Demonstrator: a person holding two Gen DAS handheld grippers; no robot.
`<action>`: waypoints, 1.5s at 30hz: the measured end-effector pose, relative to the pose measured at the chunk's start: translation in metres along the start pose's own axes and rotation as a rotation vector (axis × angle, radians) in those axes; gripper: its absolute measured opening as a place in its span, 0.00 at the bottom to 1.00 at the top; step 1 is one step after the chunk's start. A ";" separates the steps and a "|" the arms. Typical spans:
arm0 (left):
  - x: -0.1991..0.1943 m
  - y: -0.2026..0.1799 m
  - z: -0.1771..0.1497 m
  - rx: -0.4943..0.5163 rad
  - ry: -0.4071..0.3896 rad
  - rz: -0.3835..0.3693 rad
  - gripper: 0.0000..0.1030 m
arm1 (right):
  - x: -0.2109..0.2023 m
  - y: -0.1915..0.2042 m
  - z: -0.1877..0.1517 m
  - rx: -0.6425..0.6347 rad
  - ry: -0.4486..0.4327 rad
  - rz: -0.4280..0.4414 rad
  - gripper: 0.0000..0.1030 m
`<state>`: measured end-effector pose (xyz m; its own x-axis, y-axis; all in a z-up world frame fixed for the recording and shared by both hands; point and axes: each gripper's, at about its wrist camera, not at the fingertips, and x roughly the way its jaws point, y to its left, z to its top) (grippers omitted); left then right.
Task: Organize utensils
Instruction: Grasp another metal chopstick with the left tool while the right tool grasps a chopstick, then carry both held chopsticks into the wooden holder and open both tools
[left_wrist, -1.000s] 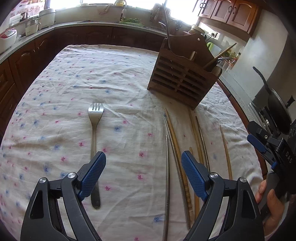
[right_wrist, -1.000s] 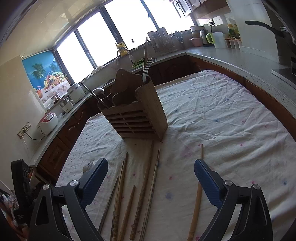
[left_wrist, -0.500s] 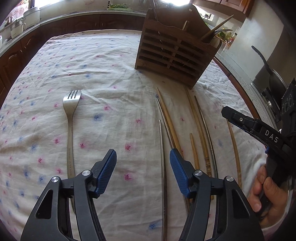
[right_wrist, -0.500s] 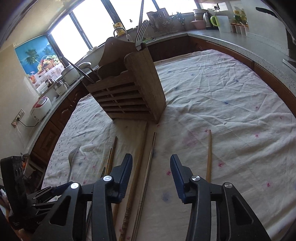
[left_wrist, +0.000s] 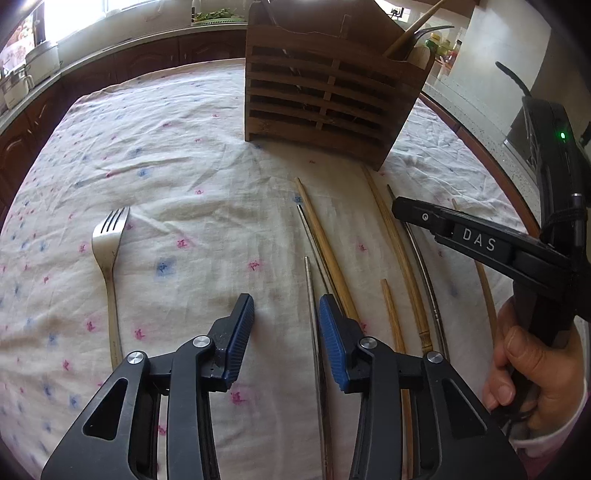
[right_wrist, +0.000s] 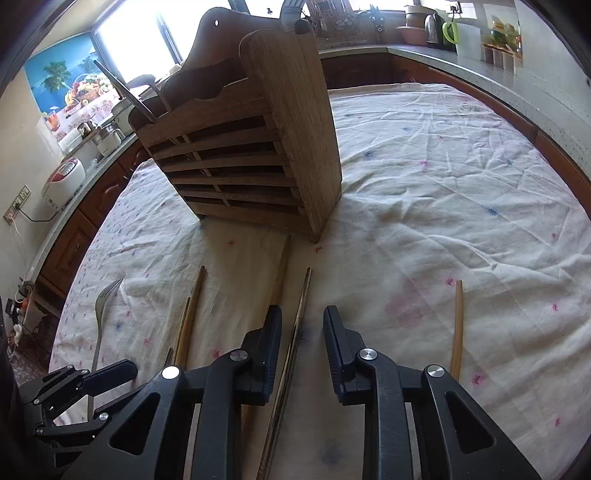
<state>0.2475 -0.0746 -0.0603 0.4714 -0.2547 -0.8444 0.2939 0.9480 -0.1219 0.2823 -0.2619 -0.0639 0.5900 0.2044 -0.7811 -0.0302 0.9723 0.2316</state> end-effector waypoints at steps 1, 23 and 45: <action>0.001 -0.003 0.001 0.017 -0.003 0.012 0.33 | 0.003 0.002 0.002 -0.015 -0.001 -0.011 0.23; -0.050 0.025 0.009 -0.075 -0.102 -0.101 0.04 | -0.067 0.001 0.005 0.030 -0.115 0.102 0.04; -0.158 0.040 0.013 -0.108 -0.341 -0.158 0.04 | -0.180 0.013 0.017 0.024 -0.368 0.153 0.04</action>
<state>0.1960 0.0006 0.0750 0.6818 -0.4309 -0.5912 0.3043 0.9019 -0.3065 0.1896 -0.2875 0.0896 0.8299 0.2884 -0.4776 -0.1238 0.9299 0.3464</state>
